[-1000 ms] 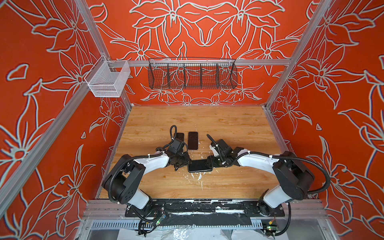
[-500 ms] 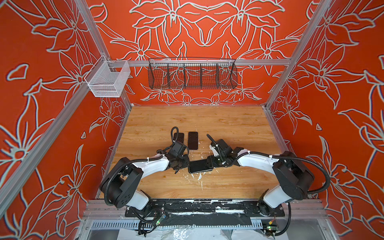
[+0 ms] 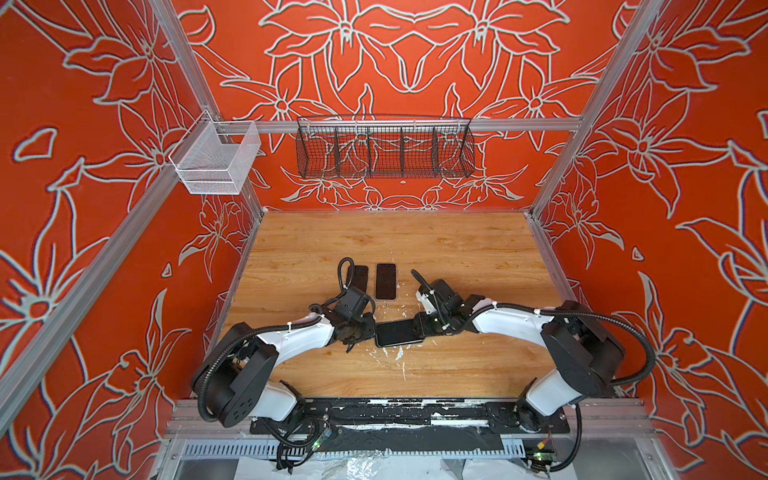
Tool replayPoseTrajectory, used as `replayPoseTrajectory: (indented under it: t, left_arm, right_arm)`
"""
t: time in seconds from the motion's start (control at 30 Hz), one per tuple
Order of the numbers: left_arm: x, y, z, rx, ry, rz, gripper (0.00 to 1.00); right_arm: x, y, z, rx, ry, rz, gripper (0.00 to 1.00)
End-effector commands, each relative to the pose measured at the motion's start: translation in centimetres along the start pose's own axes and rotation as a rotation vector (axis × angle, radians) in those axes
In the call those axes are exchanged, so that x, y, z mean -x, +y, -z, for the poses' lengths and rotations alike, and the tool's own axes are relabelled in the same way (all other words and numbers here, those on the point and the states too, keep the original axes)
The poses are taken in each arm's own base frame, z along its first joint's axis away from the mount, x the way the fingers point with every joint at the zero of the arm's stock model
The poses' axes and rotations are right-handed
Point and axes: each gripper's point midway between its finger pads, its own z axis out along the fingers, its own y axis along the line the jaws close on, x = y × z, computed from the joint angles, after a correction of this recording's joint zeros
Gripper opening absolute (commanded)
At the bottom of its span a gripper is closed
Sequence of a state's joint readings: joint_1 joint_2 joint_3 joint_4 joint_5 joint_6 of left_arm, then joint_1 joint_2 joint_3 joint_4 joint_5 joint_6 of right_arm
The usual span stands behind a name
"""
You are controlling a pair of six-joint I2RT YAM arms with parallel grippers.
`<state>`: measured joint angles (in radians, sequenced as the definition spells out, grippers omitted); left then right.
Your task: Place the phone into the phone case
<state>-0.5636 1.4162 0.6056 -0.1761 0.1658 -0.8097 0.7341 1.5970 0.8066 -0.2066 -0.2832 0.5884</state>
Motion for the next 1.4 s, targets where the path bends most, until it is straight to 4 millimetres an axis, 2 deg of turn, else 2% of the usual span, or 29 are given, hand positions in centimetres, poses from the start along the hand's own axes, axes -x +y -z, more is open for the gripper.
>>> replayPoseTrajectory:
  t: [0.0, 0.37, 0.67, 0.83, 0.97, 1.1, 1.23, 1.37]
  left_arm:
    - [-2.2, 2.5, -0.7, 0.073, 0.071, 0.045, 0.24]
    - [-2.1, 0.1, -2.2, -0.047, 0.097, 0.081, 0.24]
    - [-2.1, -0.1, -2.3, -0.064, 0.099, 0.08, 0.23]
    - [-2.2, 0.0, -2.4, -0.067, 0.099, 0.078, 0.23]
    - [-2.1, 0.3, -2.1, -0.054, 0.087, 0.078, 0.23]
    - [-1.9, 0.5, -1.6, -0.047, 0.068, 0.074, 0.25]
    - [-1.7, 0.4, -1.1, -0.05, 0.055, 0.065, 0.34]
    - [-1.5, 0.1, -0.9, -0.059, 0.048, 0.057, 0.38]
  right_arm:
    - [-0.7, 0.7, -0.5, 0.02, 0.014, 0.003, 0.41]
    - [-1.1, 1.3, -0.7, 0.033, 0.016, -0.003, 0.32]
    - [-1.0, 2.8, -1.1, 0.055, 0.025, 0.013, 0.27]
    - [-1.3, 2.7, -1.3, 0.043, 0.039, 0.016, 0.26]
    - [-1.3, 2.0, -0.7, 0.006, 0.027, 0.007, 0.33]
    - [-0.5, 1.5, 0.9, 0.01, -0.021, -0.029, 0.44]
    - [0.2, 1.2, 2.4, 0.017, -0.056, -0.042, 0.55]
    - [0.2, 0.7, 2.1, 0.045, -0.036, -0.074, 0.59]
